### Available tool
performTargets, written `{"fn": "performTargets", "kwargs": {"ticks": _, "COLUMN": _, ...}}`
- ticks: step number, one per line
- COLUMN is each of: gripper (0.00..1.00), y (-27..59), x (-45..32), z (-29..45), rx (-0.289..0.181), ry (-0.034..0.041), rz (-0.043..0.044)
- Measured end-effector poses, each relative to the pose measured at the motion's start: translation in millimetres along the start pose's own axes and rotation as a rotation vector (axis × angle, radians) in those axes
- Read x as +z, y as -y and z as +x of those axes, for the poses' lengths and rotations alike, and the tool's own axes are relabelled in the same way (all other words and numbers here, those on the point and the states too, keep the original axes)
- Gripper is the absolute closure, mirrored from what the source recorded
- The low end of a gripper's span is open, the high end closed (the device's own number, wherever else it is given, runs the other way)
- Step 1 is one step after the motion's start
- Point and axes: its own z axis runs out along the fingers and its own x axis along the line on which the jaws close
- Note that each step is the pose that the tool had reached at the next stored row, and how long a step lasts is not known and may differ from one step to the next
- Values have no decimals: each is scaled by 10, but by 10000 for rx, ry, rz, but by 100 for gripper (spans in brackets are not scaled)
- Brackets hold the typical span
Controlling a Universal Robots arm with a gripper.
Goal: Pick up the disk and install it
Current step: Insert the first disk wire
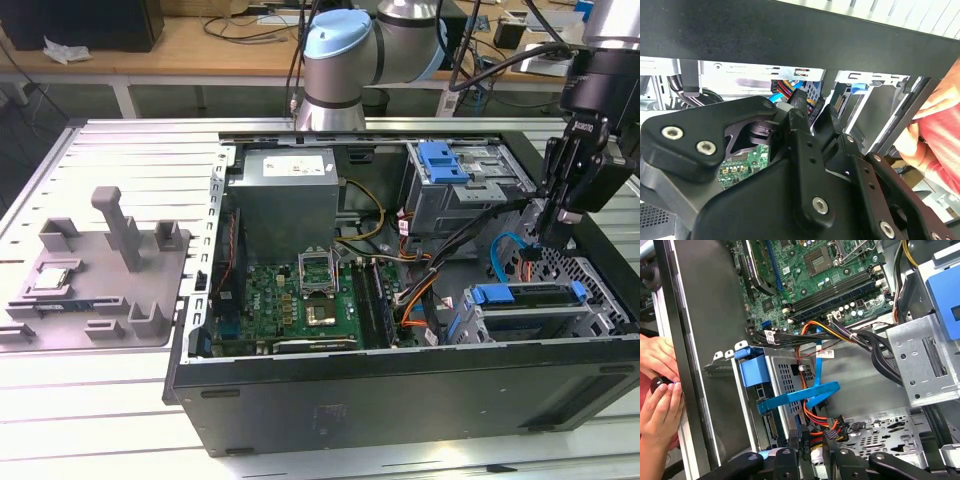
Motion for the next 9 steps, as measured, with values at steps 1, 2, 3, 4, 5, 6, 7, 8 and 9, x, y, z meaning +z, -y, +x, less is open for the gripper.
{"fn": "performTargets", "kwargs": {"ticks": 1, "gripper": 67, "y": 0, "x": 0, "z": 0, "rx": 0, "ry": 0, "rz": 0}}
{"fn": "performTargets", "kwargs": {"ticks": 2, "gripper": 67, "y": 0, "x": 0, "z": 0, "rx": 0, "ry": 0, "rz": 0}}
{"fn": "performTargets", "kwargs": {"ticks": 3, "gripper": 69, "y": -2, "x": 1, "z": 1, "rx": 0, "ry": 0, "rz": 0}}
{"fn": "performTargets", "kwargs": {"ticks": 4, "gripper": 69, "y": -3, "x": 1, "z": 1, "rx": 0, "ry": 0, "rz": 0}}
{"fn": "performTargets", "kwargs": {"ticks": 5, "gripper": 76, "y": -4, "x": 1, "z": 1, "rx": 0, "ry": 0, "rz": 0}}
{"fn": "performTargets", "kwargs": {"ticks": 6, "gripper": 82, "y": -5, "x": 1, "z": 2, "rx": 0, "ry": -1, "rz": 0}}
{"fn": "performTargets", "kwargs": {"ticks": 7, "gripper": 82, "y": -6, "x": 1, "z": 2, "rx": 0, "ry": 0, "rz": 0}}
{"fn": "performTargets", "kwargs": {"ticks": 8, "gripper": 84, "y": -6, "x": 1, "z": 2, "rx": 0, "ry": 0, "rz": 0}}
{"fn": "performTargets", "kwargs": {"ticks": 9, "gripper": 84, "y": -7, "x": 1, "z": 2, "rx": 0, "ry": -2, "rz": 1}}
